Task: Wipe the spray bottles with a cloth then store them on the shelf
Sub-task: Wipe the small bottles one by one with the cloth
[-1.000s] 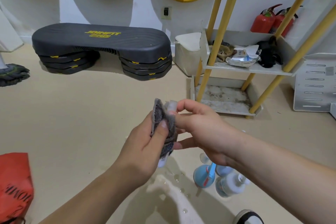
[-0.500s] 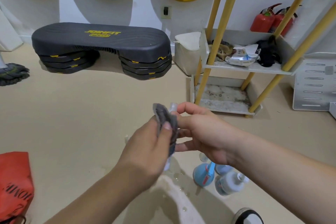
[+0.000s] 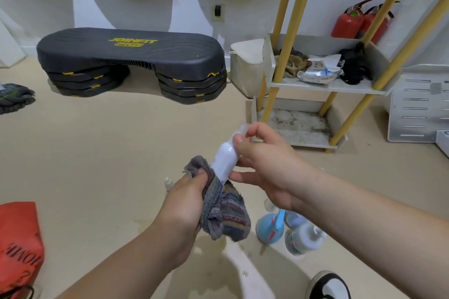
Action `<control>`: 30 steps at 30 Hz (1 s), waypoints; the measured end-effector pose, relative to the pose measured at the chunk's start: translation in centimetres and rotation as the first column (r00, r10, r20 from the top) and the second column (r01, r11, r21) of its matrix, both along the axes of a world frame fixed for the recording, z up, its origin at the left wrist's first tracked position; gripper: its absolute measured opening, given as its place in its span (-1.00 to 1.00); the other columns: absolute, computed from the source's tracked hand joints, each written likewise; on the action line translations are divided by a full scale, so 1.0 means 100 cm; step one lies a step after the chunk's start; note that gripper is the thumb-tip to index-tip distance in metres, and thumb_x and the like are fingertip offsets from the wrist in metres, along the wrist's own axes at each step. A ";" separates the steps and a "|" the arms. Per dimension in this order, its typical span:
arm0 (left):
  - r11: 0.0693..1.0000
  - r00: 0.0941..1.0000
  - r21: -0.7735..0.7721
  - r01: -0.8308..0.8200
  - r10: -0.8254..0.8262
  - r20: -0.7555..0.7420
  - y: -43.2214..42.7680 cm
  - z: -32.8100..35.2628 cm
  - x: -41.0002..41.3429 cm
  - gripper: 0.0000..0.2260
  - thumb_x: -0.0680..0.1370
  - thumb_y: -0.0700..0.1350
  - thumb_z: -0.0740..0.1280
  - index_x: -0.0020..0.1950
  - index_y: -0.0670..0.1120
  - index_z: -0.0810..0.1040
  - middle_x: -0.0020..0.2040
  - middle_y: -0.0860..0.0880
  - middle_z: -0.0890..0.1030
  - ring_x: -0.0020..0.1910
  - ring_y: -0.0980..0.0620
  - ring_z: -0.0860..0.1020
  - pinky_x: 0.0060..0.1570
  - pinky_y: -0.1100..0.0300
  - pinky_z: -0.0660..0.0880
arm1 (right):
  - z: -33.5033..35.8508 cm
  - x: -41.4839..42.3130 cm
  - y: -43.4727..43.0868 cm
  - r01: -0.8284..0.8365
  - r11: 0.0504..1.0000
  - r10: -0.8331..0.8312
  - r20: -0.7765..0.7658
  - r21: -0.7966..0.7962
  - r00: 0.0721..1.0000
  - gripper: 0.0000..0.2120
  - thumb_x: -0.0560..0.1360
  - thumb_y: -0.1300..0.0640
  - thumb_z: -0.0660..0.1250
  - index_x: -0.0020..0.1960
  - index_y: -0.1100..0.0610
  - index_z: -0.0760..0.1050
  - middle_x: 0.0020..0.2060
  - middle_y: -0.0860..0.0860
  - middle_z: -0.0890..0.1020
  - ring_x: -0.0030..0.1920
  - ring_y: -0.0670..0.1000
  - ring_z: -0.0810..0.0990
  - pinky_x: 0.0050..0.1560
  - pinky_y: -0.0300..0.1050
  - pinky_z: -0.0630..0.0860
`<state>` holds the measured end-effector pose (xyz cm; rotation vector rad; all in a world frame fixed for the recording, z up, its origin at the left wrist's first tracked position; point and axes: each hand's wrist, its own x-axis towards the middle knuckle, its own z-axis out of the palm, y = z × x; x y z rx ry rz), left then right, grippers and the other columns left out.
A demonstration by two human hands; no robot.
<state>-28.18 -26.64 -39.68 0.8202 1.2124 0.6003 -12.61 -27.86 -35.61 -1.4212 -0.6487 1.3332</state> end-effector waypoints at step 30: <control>0.859 0.949 0.481 0.177 -0.020 -0.315 0.010 -0.015 -0.008 -0.56 0.72 0.21 0.00 -0.11 -0.02 0.49 -0.27 0.03 0.60 -0.26 -0.04 0.57 -0.05 -0.03 0.54 | 0.001 -0.017 0.003 -0.014 0.997 0.005 0.124 0.073 0.992 -0.79 0.64 0.16 0.37 -0.12 0.10 0.38 -0.16 0.13 0.58 -0.10 0.11 0.61 0.05 0.21 0.70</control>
